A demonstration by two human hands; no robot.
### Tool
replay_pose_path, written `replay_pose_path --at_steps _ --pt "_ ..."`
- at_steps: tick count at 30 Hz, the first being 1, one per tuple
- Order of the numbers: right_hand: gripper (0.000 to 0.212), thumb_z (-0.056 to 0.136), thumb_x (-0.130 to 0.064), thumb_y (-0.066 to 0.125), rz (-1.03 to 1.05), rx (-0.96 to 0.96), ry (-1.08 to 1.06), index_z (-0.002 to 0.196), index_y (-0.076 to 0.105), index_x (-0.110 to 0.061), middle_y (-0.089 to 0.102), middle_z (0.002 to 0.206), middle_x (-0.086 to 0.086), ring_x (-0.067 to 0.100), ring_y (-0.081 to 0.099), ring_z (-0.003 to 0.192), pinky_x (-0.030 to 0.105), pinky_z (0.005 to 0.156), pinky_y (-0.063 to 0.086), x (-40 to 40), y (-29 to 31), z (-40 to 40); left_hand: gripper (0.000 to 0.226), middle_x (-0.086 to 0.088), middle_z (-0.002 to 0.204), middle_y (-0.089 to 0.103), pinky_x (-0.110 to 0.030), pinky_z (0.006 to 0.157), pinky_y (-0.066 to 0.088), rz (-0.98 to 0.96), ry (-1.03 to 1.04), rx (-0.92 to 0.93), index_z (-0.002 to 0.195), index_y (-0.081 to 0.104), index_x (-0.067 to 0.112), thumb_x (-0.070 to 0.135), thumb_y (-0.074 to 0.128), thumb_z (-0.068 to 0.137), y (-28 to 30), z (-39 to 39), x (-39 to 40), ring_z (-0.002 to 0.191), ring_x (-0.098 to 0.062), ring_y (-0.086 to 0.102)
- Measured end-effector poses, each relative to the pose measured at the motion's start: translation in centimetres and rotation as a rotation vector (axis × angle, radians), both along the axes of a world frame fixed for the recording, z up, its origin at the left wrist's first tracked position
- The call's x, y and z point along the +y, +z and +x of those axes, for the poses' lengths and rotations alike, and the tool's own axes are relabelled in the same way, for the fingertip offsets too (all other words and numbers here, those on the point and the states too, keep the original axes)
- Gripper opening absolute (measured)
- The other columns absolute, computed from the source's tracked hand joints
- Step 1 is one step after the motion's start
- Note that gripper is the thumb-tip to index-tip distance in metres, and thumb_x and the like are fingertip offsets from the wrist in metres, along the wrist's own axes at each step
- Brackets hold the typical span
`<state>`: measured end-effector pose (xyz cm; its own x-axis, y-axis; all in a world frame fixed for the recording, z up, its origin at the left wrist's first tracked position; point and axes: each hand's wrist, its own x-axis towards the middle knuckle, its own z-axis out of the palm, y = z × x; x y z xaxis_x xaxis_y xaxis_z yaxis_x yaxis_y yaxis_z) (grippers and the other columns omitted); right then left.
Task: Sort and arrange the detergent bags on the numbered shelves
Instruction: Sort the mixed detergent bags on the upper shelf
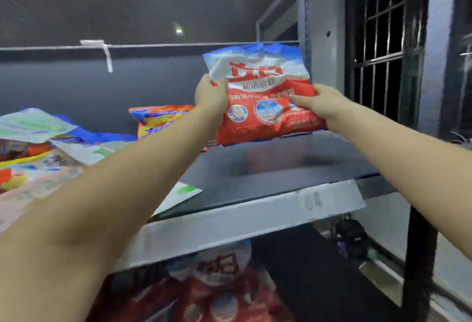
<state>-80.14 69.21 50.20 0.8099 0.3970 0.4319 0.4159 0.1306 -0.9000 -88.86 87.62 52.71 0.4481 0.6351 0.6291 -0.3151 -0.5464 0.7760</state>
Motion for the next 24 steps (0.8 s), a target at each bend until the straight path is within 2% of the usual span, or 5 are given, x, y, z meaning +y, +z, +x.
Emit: replay_pose_path --at_steps 2,7,12,16,24 --pt "0.036 0.087 -0.008 0.064 -0.053 0.017 -0.029 0.121 0.055 -0.002 0.063 0.101 0.011 0.011 0.061 0.056 0.019 0.051 0.053 -0.7 0.3 4.0 0.013 -0.005 0.099 0.054 -0.030 0.078 0.045 -0.002 0.018 0.079 0.104 0.051 0.013 0.023 0.046 0.098 0.2 3.9 -1.2 0.088 -0.020 0.054" --pt "0.037 0.084 -0.014 0.070 -0.255 0.068 -0.108 0.116 0.059 0.001 0.063 0.117 0.019 0.036 0.063 0.102 0.050 0.094 0.048 -0.5 1.2 12.5 0.008 -0.005 0.097 0.058 -0.037 0.082 0.051 -0.064 0.013 0.155 0.099 0.046 0.016 0.023 0.044 0.098 -0.1 12.1 -1.6 0.088 -0.024 0.061" --pt "0.042 0.086 -0.023 0.068 -0.562 -0.027 -0.216 0.115 0.056 0.005 0.063 0.112 0.019 0.037 0.061 0.106 0.045 0.096 0.048 0.7 0.4 17.8 0.022 -0.011 0.099 0.056 -0.034 0.079 0.048 -0.188 0.029 0.404 0.114 0.050 0.003 0.015 0.042 0.097 -1.5 16.9 0.0 0.090 -0.025 0.058" --pt "0.031 0.092 -0.017 0.055 -0.969 -0.353 -0.509 0.114 0.059 0.004 0.061 0.116 0.021 0.035 0.058 0.111 0.032 0.080 0.045 0.7 -0.8 18.0 0.030 -0.020 0.101 0.064 -0.035 0.080 0.049 -0.014 0.097 0.631 0.108 0.059 -0.007 0.017 0.049 0.094 -2.3 16.6 1.3 0.097 -0.032 0.062" --pt "0.030 0.092 -0.020 0.052 -1.005 -0.727 -0.413 0.110 0.065 -0.001 0.063 0.116 0.018 0.033 0.057 0.107 0.033 0.085 0.045 5.3 0.7 10.6 0.024 -0.018 0.099 0.064 -0.034 0.078 0.047 0.428 0.270 0.837 0.099 0.063 -0.003 0.012 0.047 0.089 -1.9 6.1 1.2 0.108 -0.035 0.058"
